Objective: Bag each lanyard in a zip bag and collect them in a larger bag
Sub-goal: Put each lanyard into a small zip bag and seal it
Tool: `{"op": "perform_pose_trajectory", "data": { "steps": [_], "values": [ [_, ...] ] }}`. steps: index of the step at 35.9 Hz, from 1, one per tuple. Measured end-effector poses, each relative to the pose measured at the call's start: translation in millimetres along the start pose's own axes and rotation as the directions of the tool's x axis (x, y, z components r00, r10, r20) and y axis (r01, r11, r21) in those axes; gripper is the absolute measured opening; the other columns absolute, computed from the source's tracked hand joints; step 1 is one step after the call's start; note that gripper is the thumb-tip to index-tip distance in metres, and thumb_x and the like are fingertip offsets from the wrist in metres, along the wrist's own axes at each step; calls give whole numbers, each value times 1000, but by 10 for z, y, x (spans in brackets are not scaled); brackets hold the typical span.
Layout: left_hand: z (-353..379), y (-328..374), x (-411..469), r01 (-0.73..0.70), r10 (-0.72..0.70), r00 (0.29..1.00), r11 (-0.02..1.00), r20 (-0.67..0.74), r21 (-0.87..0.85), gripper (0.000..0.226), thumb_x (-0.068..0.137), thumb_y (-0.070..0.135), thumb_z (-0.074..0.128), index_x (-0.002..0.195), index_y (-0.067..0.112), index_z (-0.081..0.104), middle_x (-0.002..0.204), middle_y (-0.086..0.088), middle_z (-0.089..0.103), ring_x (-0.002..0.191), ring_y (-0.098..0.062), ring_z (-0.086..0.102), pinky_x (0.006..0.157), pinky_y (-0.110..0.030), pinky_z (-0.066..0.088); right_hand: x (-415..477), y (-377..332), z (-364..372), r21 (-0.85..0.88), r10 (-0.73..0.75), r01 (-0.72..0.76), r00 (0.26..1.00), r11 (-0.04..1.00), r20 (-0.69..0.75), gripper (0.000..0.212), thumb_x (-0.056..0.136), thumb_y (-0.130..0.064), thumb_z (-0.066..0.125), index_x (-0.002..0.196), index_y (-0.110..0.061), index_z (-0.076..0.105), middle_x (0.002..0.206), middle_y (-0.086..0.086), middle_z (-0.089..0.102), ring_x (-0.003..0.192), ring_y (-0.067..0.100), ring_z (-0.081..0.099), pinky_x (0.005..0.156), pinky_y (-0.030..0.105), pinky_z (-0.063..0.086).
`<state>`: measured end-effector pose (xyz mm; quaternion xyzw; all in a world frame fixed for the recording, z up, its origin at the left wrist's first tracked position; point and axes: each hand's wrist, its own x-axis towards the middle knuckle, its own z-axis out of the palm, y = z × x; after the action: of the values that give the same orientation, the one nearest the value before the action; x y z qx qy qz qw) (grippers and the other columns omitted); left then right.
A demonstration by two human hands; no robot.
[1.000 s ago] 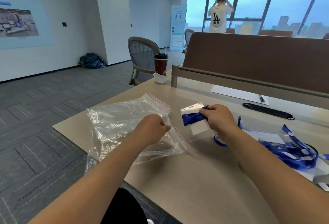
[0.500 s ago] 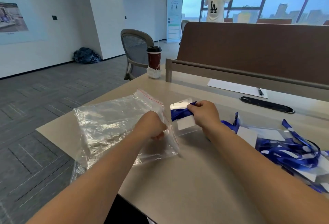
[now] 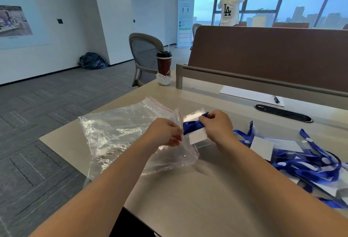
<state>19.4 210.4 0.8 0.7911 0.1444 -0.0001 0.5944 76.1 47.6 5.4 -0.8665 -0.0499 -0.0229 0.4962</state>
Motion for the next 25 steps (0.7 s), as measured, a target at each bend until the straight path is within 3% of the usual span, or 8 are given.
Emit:
{"op": "perform_pose_trajectory", "data": {
  "steps": [6,11,16,19,21,25],
  "values": [
    [52,23,-7,-23,22,1000,999,-14,-44,5,86,7,70,85,3,73,68,-8,63,59,-16,55,56,-23,50,-89,20,-65,53,-30,31,999,998,-24,17,94,-30,61,90,-13,61,86,3,64,81,21,60,61,29,42],
    [83,44,-14,-28,27,1000,992,-6,-126,9,86,8,72,89,0,72,65,-7,63,57,-15,56,59,-25,52,-163,29,-109,38,-55,54,998,998,14,17,93,-30,63,90,-13,60,88,4,64,82,22,61,73,37,50],
    [131,98,-73,-18,26,999,985,47,-170,7,86,6,71,87,-1,70,66,-9,64,57,-16,58,56,-25,54,-186,40,-122,100,-50,49,999,994,3,14,94,-28,64,89,-14,62,87,3,65,83,22,62,69,33,49],
    [143,111,-87,-26,31,998,995,53,-95,4,87,8,70,87,3,70,70,-8,64,62,-16,58,59,-25,54,-183,19,-136,97,-60,62,998,993,-29,15,94,-28,64,87,-14,63,84,2,65,78,19,60,63,29,45],
    [136,116,-64,-53,53,998,998,-22,31,4,87,10,69,86,7,70,73,-7,63,66,-16,58,62,-25,53,-168,3,-163,101,-56,59,998,993,-32,15,94,-29,64,88,-15,63,84,0,64,78,17,60,60,26,43],
    [77,139,-35,-40,45,996,997,-80,67,8,88,11,68,93,6,71,78,-10,66,65,-17,61,65,-26,57,-162,-18,-182,113,-41,36,998,993,40,14,93,-31,64,89,-17,63,89,3,67,85,23,65,75,40,57]
  ]
}}
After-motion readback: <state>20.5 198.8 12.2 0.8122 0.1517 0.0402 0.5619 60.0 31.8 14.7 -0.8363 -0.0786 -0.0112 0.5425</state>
